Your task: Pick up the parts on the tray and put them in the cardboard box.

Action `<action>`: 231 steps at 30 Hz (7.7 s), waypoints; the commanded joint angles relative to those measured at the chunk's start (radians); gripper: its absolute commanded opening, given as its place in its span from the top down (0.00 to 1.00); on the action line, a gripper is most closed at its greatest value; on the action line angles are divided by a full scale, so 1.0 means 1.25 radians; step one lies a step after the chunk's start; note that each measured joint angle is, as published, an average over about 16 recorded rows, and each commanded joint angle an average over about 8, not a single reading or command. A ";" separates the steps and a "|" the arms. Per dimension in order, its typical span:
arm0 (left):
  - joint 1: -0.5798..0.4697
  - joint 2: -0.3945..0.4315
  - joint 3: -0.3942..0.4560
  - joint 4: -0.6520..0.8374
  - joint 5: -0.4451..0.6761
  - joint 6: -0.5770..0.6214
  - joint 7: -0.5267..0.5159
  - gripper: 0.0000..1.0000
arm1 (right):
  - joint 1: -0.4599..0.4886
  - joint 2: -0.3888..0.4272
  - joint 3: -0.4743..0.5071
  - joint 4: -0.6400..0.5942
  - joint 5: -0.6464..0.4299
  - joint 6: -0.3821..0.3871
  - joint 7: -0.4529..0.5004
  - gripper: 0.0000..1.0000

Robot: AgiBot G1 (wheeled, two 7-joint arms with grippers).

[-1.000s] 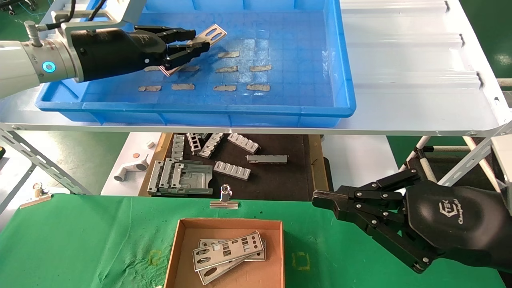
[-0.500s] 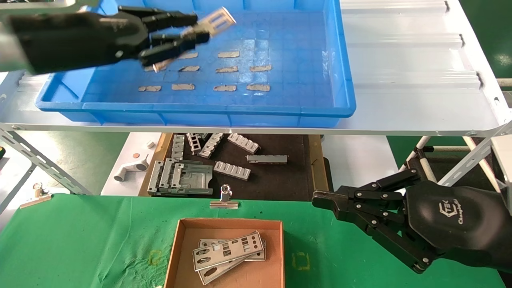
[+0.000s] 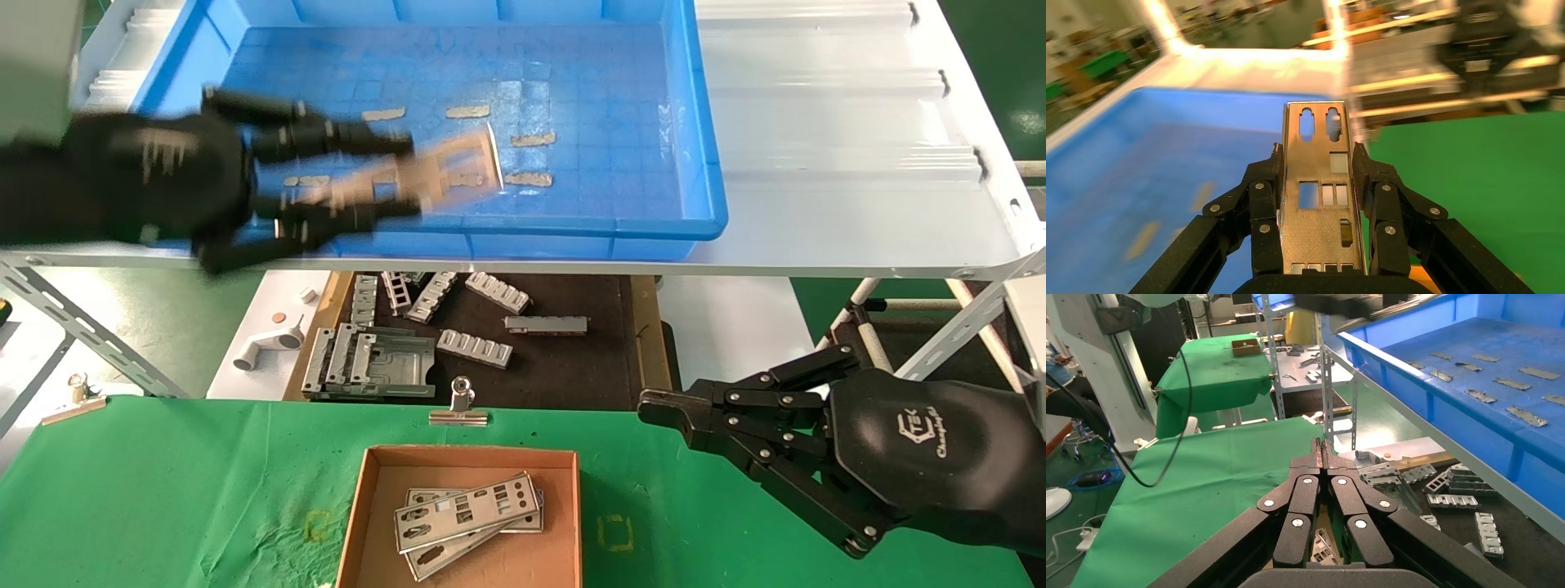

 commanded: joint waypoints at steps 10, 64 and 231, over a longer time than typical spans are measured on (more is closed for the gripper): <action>0.147 -0.084 0.138 -0.203 -0.078 -0.028 0.011 1.00 | 0.000 0.000 0.000 0.000 0.000 0.000 0.000 1.00; 0.353 0.093 0.217 -0.020 0.035 -0.252 0.153 0.00 | 0.000 0.000 0.000 0.000 0.000 0.000 0.000 0.66; 0.553 -0.131 -0.266 -0.515 -0.161 -0.088 -0.267 0.00 | 0.000 0.000 0.000 0.000 0.000 0.000 0.000 0.00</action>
